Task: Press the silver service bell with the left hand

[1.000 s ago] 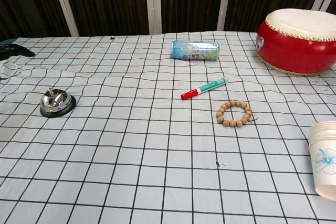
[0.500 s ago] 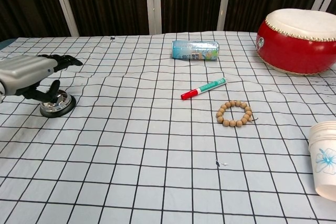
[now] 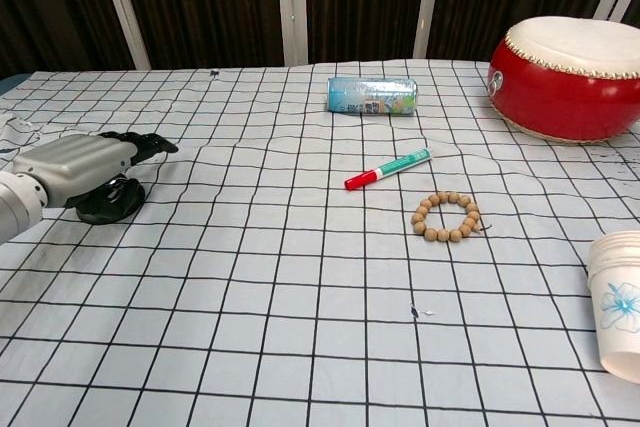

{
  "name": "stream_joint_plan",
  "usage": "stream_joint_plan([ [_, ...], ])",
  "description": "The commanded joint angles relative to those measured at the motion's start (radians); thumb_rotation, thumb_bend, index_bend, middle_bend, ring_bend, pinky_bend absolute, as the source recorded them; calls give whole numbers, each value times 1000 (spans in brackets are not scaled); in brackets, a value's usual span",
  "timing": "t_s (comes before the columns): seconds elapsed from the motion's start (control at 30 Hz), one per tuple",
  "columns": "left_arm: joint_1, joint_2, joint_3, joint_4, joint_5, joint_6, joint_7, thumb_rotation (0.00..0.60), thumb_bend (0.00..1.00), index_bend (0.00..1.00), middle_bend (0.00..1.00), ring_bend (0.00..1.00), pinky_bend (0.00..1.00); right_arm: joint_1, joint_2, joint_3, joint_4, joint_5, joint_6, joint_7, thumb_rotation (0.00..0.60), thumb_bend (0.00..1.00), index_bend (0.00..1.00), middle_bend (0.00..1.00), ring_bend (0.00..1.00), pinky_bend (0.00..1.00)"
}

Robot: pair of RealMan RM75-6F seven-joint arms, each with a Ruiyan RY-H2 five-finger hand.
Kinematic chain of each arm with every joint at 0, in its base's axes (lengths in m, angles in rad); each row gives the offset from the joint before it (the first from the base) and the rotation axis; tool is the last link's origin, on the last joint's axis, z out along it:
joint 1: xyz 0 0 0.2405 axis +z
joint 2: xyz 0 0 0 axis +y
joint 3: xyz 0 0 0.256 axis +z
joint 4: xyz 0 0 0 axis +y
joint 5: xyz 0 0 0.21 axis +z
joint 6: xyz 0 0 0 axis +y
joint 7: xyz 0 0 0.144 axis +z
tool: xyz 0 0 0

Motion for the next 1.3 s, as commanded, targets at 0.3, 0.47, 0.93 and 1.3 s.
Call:
stream_joint_plan([
  [0.3, 5, -32, 27, 56, 2, 6, -18, 600, 1000, 0, 0, 0, 0, 1, -1, -1, 1, -2, 0, 1, 600, 404, 45, 83, 116, 40],
  [0.47, 8, -42, 34, 77, 2, 9, -27, 600, 1000, 0, 0, 0, 0, 2, -1, -1, 0, -5, 1, 2, 600, 404, 45, 83, 116, 39],
  [0.93, 10, -63, 46, 110, 11, 29, -31, 600, 1000, 0, 0, 0, 0, -5, 5, -1, -4, -8, 15, 12, 600, 404, 46, 83, 115, 40],
  [1.3, 62, 169, 2, -326, 128, 315, 118, 600, 1000, 0, 0, 0, 0, -10, 14, -3, -8, -24, 32, 35, 600, 404, 46, 83, 116, 39],
])
